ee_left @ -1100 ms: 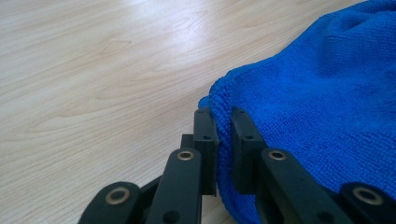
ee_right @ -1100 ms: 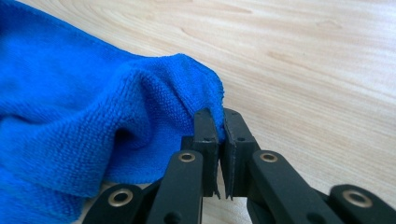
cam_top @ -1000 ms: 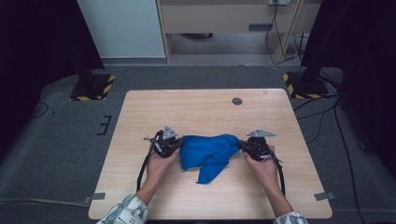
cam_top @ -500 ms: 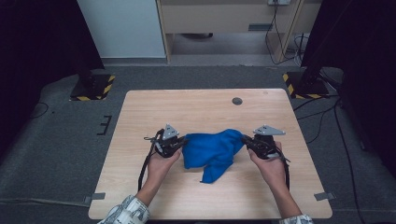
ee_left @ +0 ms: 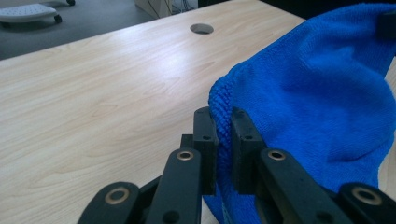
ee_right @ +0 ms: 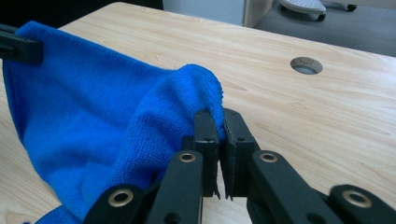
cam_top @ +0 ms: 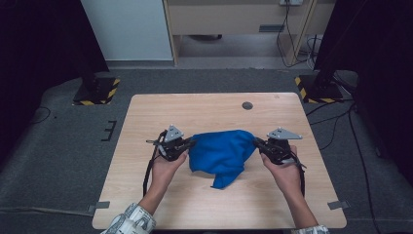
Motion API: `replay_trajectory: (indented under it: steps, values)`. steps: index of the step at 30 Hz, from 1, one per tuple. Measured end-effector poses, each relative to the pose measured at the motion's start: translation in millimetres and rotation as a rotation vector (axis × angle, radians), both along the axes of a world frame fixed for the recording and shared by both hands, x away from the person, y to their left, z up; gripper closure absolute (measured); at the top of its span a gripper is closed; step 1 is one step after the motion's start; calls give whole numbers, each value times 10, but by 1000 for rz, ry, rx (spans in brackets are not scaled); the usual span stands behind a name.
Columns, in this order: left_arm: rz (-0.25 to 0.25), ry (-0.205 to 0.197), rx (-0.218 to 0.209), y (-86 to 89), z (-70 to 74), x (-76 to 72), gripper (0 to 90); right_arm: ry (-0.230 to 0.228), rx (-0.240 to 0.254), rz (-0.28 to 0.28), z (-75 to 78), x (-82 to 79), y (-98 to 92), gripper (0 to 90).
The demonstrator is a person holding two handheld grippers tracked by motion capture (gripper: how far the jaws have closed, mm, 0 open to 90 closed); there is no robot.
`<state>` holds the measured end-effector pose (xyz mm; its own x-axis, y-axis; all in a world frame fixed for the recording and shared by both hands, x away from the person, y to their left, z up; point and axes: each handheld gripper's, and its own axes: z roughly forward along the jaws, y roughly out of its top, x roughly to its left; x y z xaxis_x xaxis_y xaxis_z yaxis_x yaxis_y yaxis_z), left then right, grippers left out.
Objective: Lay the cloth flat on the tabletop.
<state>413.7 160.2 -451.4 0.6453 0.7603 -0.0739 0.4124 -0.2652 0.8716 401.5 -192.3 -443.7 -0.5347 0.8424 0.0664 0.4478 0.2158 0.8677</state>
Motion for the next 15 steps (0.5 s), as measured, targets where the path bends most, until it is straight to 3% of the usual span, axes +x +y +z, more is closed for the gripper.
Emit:
replay_trajectory:
  steps: [15]
  values:
    - [13, -34, -37, 102, 170, -23, 827, -34, 24, -5, 166, -47, -60, 862]
